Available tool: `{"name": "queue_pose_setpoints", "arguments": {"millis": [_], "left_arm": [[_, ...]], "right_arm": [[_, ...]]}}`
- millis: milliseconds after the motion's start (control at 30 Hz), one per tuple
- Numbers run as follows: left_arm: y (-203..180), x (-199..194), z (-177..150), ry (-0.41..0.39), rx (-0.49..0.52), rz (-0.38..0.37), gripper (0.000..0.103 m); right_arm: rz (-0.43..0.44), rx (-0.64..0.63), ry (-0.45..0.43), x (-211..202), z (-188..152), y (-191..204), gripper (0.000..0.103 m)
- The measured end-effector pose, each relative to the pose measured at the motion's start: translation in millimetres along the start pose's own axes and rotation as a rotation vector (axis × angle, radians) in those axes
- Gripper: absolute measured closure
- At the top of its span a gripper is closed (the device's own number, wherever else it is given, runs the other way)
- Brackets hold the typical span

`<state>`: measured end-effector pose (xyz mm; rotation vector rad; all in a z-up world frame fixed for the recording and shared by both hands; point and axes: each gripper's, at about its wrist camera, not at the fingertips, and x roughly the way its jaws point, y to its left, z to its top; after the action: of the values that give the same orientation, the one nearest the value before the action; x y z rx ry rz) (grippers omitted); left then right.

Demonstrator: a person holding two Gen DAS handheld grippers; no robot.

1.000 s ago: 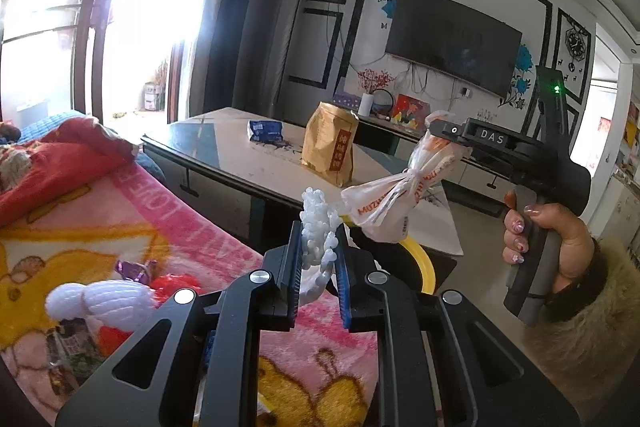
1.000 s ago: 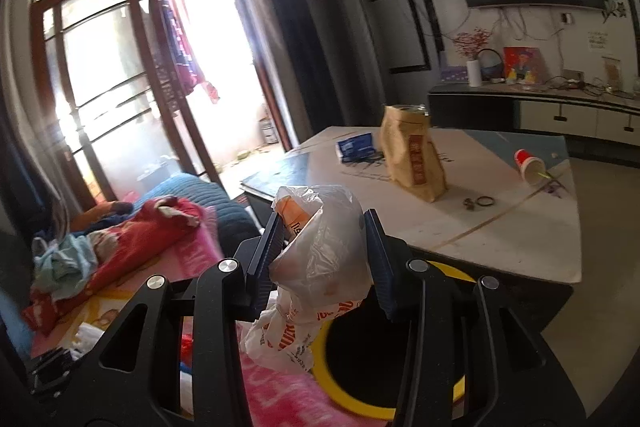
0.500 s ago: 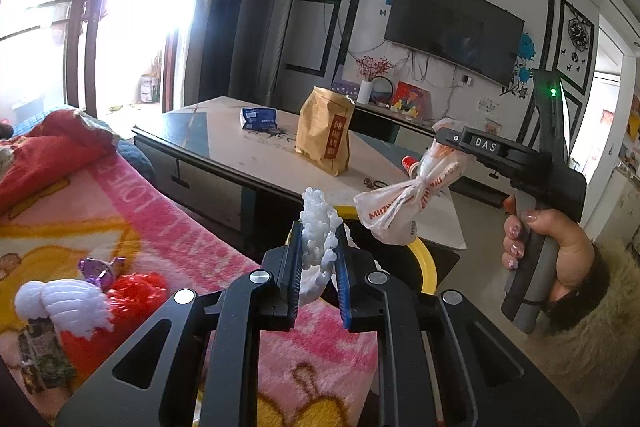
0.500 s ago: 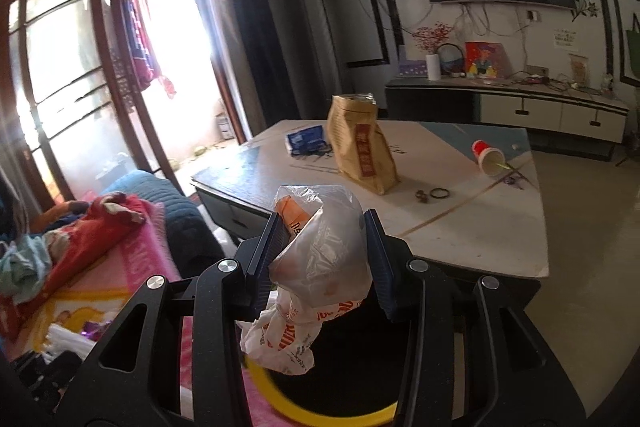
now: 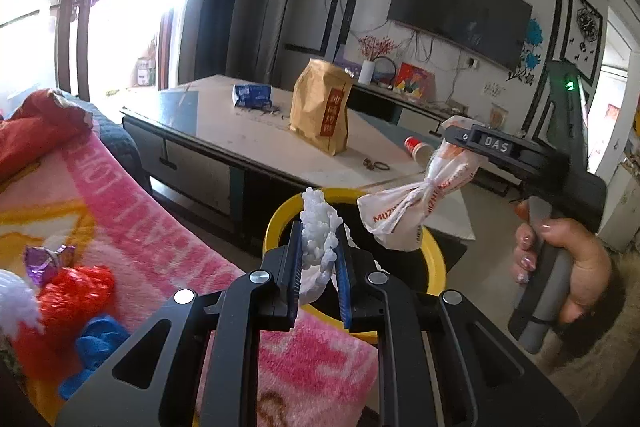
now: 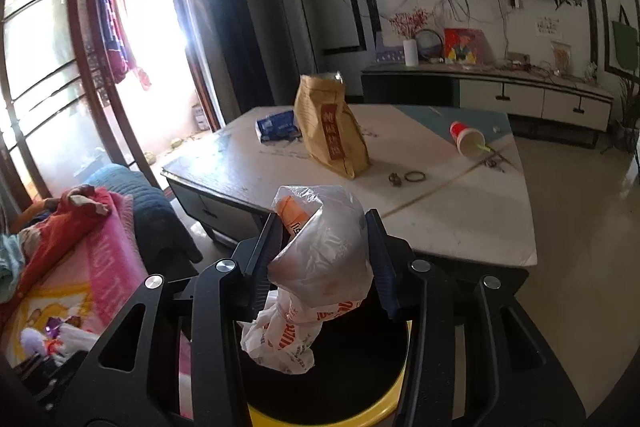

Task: Collect trash
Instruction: 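Carry the white bag and foam mesh with both tools over the yellow bin, then open the right tool to drop the bag while the left tool drops the foam mesh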

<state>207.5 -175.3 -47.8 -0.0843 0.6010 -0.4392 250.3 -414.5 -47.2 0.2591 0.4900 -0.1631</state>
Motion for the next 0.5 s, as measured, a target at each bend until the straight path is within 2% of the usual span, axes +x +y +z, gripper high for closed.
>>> {"name": "queue_pose_setpoints", "arguments": {"millis": [100, 200, 267, 300, 333, 367, 433, 500], "left_arm": [[-2.4, 16.7, -4.6, 0.024, -0.003, 0.010, 0.088], [-2.4, 30.3, -9.2, 0.039, -0.016, 0.011, 0.085], [-2.7, 37.3, -11.0, 0.051, -0.024, 0.013, 0.072], [-2.8, 40.0, -12.1, 0.061, -0.030, 0.012, 0.056], [-2.8, 41.6, -12.7, 0.063, -0.034, 0.011, 0.050], [-2.4, 41.6, -13.3, 0.064, -0.036, 0.009, 0.048], [-1.1, 39.8, -13.1, 0.069, -0.042, 0.013, 0.034], [1.6, 34.9, -11.5, 0.063, -0.051, 0.011, 0.028]], "right_arm": [[0.005, 0.008, 0.021, 6.6, -3.0, -1.8, 0.062], [0.008, 0.006, 0.028, 10.8, -5.4, -1.6, 0.052], [0.012, -0.001, 0.031, 11.5, -5.7, 0.0, 0.043], [0.013, -0.004, 0.029, 11.8, -6.0, 0.6, 0.042], [0.014, -0.009, 0.029, 11.4, -6.0, 2.0, 0.041], [0.014, -0.011, 0.032, 12.0, -5.9, 2.8, 0.038], [0.015, -0.013, 0.039, 10.7, -6.1, 5.0, 0.034], [0.025, -0.010, 0.042, 7.9, -6.5, 7.6, 0.033]]}}
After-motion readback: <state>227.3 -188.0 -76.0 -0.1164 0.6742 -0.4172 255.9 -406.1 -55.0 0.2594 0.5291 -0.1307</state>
